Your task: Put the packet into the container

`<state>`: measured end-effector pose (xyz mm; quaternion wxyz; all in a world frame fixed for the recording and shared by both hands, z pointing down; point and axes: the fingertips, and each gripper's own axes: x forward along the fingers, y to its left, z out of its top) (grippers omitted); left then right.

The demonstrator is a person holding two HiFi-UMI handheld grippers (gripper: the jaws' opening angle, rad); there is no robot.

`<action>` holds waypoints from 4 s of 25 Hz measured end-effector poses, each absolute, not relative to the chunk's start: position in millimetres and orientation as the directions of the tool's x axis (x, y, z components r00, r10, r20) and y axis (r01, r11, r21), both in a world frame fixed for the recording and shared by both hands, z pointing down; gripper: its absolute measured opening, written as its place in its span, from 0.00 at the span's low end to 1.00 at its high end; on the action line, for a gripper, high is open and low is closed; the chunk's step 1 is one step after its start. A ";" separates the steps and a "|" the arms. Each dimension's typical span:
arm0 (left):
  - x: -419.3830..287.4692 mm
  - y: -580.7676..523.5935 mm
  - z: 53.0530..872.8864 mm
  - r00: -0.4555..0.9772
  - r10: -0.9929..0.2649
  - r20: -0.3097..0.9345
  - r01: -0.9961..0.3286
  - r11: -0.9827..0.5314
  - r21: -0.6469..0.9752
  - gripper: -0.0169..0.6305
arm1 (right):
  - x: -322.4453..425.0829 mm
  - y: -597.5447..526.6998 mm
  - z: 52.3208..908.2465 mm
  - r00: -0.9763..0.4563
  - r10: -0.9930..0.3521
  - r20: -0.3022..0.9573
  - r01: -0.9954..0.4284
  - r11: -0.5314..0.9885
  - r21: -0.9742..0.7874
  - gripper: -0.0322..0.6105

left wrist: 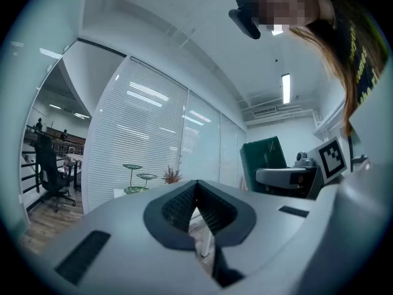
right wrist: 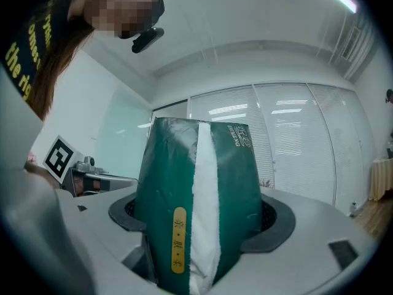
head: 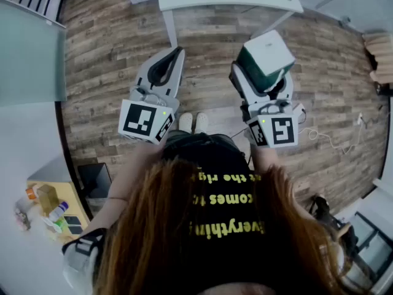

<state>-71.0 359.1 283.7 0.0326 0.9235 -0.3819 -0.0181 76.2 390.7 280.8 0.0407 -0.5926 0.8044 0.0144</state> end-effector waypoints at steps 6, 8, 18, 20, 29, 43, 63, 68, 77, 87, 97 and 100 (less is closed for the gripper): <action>-69.6 356.5 281.5 0.706 -0.708 -0.006 -0.706 -0.705 0.074 0.03 | 77.6 387.9 278.8 -0.297 -0.951 -0.083 -0.953 0.300 -0.031 0.69; -69.7 355.5 281.2 0.705 -0.710 -0.004 -0.707 -0.703 0.072 0.03 | 77.7 386.4 278.0 -0.298 -0.951 -0.085 -0.953 0.302 -0.033 0.69; -69.5 353.9 284.7 0.667 -0.745 0.007 -0.744 -0.665 0.067 0.03 | 94.6 389.4 272.8 -0.320 -0.941 -0.114 -0.943 0.328 -0.059 0.69; -70.3 351.5 287.2 0.649 -0.761 0.006 -0.760 -0.647 0.062 0.03 | 103.4 389.4 275.6 -0.322 -0.940 -0.114 -0.942 0.330 -0.062 0.69; -64.6 340.7 290.9 0.600 -0.800 0.005 -0.798 -0.599 0.063 0.03 | 137.3 378.6 283.6 -0.318 -0.944 -0.094 -0.943 0.325 -0.074 0.69; -56.1 286.8 300.5 0.593 -0.805 0.019 -0.804 -0.591 0.059 0.03 | 141.5 320.3 294.3 -0.343 -0.936 -0.076 -0.932 0.350 -0.099 0.69; -80.5 63.0 287.0 0.627 -0.779 -0.016 -0.777 -0.627 0.051 0.03 | 121.8 104.5 271.0 -0.298 -0.949 -0.106 -0.949 0.307 -0.078 0.69; -84.8 46.4 291.2 0.620 -0.784 -0.010 -0.782 -0.619 0.068 0.03 | 122.7 85.9 264.9 -0.290 -0.950 -0.115 -0.952 0.299 -0.067 0.69; -97.7 7.7 307.9 0.593 -0.805 0.015 -0.802 -0.589 0.097 0.03 | 111.6 35.7 274.0 -0.318 -0.943 -0.101 -0.943 0.326 -0.074 0.69; -78.6 -67.6 310.0 0.502 -0.865 0.009 -0.862 -0.499 0.091 0.03 | 140.5 -65.5 288.9 -0.396 -0.916 -0.066 -0.914 0.400 -0.068 0.69; -44.4 -148.5 291.3 0.426 -0.904 -0.030 -0.901 -0.427 0.078 0.03 | 164.3 -154.6 289.6 -0.501 -0.864 -0.039 -0.862 0.503 -0.063 0.69; -42.7 -163.7 292.7 0.409 -0.912 -0.030 -0.908 -0.410 0.091 0.03 | 162.4 -172.0 291.2 -0.527 -0.849 -0.032 -0.846 0.528 -0.067 0.69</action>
